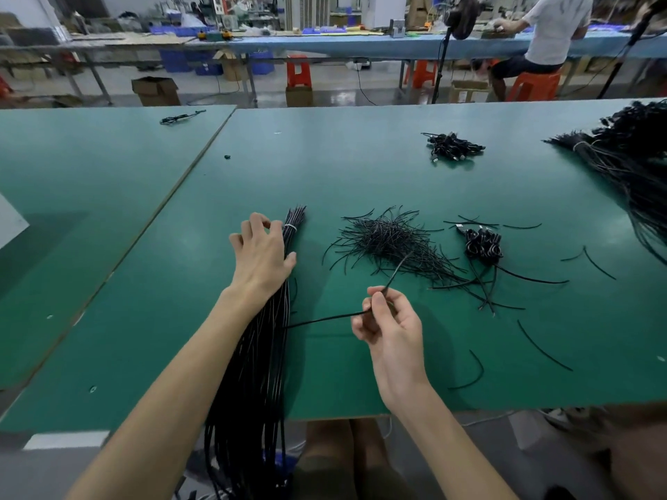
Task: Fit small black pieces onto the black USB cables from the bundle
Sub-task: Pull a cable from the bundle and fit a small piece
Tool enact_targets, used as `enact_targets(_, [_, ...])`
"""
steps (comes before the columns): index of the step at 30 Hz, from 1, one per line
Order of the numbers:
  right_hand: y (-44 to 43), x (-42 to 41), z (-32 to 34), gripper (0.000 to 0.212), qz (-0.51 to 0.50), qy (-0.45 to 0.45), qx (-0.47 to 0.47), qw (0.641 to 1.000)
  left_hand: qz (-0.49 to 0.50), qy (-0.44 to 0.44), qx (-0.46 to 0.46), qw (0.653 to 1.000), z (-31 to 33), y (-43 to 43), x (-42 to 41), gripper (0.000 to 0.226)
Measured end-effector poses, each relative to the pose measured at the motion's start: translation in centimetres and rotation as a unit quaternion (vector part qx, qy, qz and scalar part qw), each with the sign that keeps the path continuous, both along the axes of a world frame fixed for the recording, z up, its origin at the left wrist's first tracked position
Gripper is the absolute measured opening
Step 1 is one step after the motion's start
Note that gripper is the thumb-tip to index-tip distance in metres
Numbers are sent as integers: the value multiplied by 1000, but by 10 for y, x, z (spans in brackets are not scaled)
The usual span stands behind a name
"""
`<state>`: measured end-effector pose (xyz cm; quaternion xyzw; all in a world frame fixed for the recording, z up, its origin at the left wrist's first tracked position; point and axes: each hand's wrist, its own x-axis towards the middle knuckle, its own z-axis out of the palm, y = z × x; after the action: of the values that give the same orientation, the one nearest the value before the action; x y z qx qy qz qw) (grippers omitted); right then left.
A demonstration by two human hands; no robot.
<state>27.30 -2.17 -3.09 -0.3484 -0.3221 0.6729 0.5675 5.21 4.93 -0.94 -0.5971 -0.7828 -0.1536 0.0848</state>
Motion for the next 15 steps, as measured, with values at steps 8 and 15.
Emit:
enact_targets(8, [-1, -2, 1, 10, -22, 1, 23, 999, -269, -310, -290, 864, 43, -43, 18, 42])
enact_targets(15, [1, -1, -5, 10, -59, 56, 35, 996, -345, -431, -308, 775, 27, -50, 4, 30])
